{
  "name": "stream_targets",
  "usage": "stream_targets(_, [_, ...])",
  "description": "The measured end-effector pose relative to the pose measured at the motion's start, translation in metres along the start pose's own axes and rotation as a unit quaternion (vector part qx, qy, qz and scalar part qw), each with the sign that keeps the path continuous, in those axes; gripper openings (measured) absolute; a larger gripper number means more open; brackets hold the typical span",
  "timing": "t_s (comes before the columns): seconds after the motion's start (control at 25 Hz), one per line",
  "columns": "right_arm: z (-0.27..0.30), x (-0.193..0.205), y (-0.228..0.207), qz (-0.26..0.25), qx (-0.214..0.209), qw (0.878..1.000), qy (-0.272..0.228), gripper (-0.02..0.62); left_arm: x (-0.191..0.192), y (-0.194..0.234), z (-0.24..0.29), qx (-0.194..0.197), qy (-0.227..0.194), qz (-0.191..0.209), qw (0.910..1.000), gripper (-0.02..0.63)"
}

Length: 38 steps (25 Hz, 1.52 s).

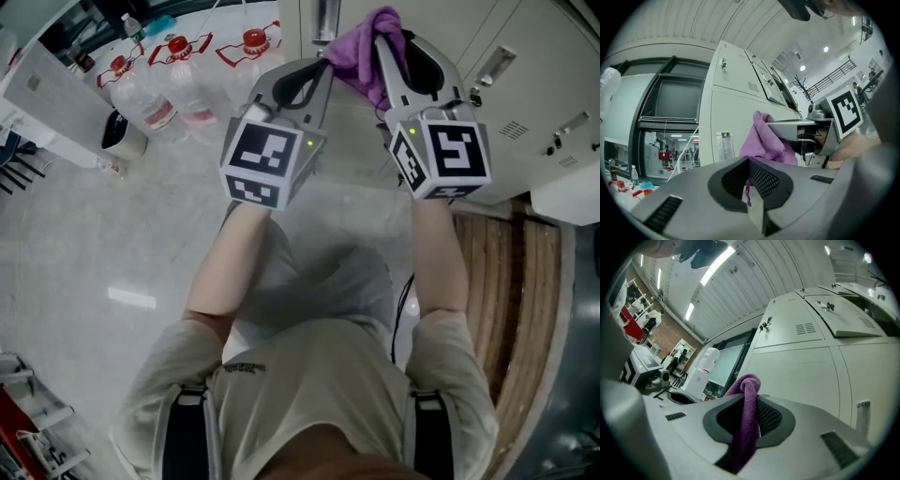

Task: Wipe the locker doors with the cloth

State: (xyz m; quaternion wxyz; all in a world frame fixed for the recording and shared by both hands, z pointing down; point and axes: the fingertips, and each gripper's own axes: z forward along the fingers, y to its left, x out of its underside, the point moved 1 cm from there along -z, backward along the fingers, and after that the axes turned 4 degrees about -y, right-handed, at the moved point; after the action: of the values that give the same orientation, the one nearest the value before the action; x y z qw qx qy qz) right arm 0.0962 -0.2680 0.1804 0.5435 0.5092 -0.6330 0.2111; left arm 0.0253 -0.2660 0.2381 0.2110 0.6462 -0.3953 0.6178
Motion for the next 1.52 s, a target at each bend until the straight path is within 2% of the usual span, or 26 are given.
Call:
stream_targets(0.48, [0.012,0.085,0.042,0.033,-0.027,0.997,0.069,0.057,0.072,0.015,-0.014,-0.018,0.060,-0.013,0.9979,0.002])
stream_targets(0.84, [0.025,0.142,0.043,0.052,-0.014,0.993,0.104,0.057,0.105,0.018,-0.008,-0.018,0.088,-0.018,0.9958,0.002])
stream_targets(1.52, [0.017,0.153,0.020,0.034,0.012,0.992,0.118,0.058,0.111,0.006,0.006,0.000,0.088,-0.020,0.9959,0.002])
